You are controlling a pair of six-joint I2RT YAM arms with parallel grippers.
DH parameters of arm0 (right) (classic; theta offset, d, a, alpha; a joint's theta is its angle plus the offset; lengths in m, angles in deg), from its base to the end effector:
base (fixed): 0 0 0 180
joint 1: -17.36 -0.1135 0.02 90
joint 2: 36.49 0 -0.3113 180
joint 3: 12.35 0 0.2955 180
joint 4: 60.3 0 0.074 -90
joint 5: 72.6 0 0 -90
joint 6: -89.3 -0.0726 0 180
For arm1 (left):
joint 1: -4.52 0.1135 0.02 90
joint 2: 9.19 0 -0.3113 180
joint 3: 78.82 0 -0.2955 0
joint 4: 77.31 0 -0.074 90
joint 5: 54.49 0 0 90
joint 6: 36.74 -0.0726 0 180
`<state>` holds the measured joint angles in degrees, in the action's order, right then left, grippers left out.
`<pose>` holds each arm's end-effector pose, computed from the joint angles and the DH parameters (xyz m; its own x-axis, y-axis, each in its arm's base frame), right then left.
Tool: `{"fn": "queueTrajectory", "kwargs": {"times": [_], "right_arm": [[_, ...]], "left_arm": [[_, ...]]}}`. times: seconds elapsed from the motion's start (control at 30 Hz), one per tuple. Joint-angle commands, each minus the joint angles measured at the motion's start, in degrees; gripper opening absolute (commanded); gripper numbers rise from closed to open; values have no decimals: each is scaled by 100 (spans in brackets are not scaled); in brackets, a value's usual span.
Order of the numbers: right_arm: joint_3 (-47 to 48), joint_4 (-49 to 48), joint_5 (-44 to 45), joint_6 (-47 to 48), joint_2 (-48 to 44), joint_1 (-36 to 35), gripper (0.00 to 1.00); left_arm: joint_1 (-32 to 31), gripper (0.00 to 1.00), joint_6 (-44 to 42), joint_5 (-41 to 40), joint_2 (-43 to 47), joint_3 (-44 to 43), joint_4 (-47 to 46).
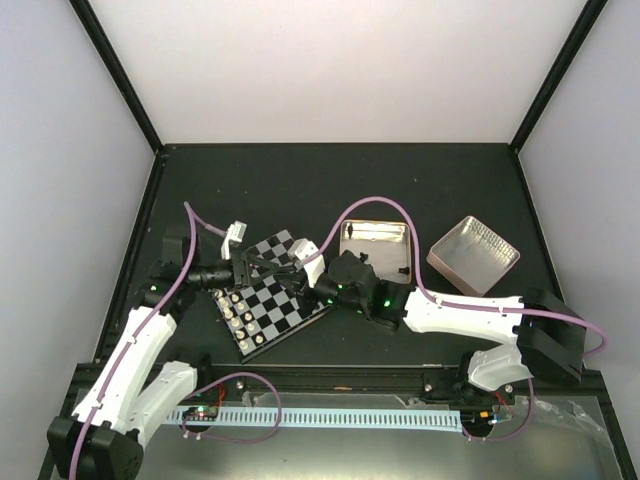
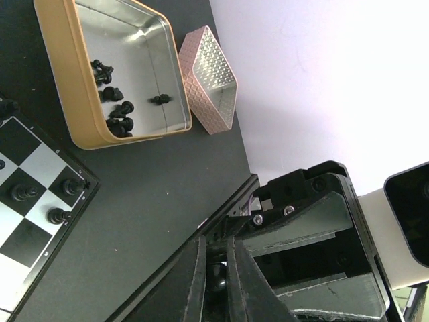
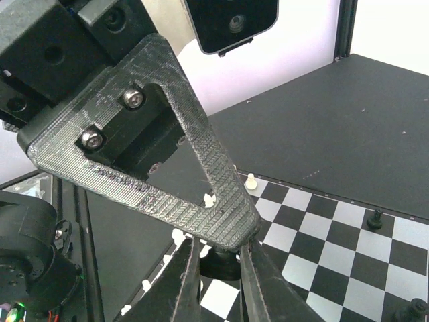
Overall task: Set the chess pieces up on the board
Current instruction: Place the chess piece on the chessboard.
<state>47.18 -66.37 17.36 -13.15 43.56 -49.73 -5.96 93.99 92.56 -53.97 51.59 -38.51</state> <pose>0.1498 0.3546 0.2800 -0.2935 -0.1407 -0.9456 -0.8788 0.4291 0.2089 0.1734 -0.0940 0.2941 -0.9275 -0.1893 -0.3222 0.2347 0.3757 -0.8965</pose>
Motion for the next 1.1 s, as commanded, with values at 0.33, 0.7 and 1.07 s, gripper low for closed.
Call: {"fn": "queueTrajectory", "kwargs": {"times": [0.33,0.7,1.07], "right_arm": [[108,526,295,-618,-361,3,64],[29,2681,1208,-2189,-1070,837,71],[-109,3248,1388,-2438,-1284,1462,72]], "left_arm": [[4,1,-838,-1277,285,-183,436],[-965,2,-700,-4804,-729,65,-466],[-1845,2,-555,-6518,-2800,-48,-1811]]}}
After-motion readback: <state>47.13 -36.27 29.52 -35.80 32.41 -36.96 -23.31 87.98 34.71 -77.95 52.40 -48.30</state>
